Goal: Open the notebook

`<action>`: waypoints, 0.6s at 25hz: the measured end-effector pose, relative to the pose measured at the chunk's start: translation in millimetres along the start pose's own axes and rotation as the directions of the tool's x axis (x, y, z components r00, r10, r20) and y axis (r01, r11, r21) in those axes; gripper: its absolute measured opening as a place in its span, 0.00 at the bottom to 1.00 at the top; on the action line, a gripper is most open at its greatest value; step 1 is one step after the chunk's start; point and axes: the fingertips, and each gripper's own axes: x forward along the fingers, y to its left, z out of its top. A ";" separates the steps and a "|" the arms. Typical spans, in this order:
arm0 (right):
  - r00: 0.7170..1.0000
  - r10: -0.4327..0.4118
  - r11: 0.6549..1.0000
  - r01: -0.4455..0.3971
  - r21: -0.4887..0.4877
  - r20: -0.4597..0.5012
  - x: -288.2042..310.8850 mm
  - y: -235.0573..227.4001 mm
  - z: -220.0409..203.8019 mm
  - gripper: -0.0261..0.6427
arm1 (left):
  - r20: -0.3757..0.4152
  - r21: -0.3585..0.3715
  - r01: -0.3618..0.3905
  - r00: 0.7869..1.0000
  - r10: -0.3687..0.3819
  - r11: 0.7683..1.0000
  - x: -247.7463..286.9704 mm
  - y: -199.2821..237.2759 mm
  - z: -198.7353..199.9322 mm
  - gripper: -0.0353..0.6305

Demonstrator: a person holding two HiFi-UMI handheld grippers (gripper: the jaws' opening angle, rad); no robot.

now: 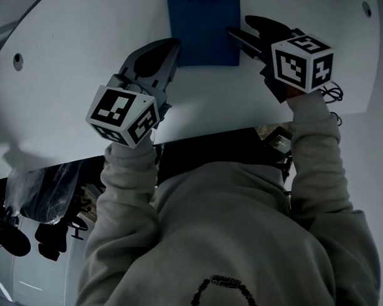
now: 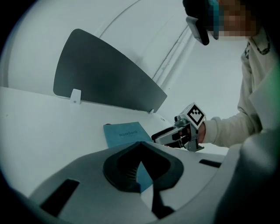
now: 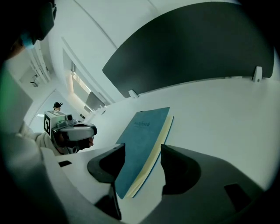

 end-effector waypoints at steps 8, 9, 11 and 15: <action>1.000 0.012 0.999 -0.012 0.031 -0.009 8.7 -7.8 3.3 0.38 | -0.031 -0.005 -0.018 0.999 0.018 1.000 -5.7 6.5 -12.0 0.05; 1.000 0.019 0.999 -0.019 0.044 -0.004 11.1 -7.4 3.8 0.38 | -0.035 -0.007 -0.019 0.999 0.019 1.000 -6.5 8.5 -13.4 0.05; 1.000 0.028 0.997 -0.027 0.066 -0.008 15.3 -7.3 2.8 0.38 | -0.040 -0.011 -0.025 0.999 0.025 1.000 -4.9 12.9 -15.5 0.05; 0.999 0.054 0.989 -0.053 0.134 -0.002 21.7 -6.7 1.7 0.38 | -0.012 -0.030 -0.063 0.998 0.062 0.998 1.5 21.4 -15.5 0.05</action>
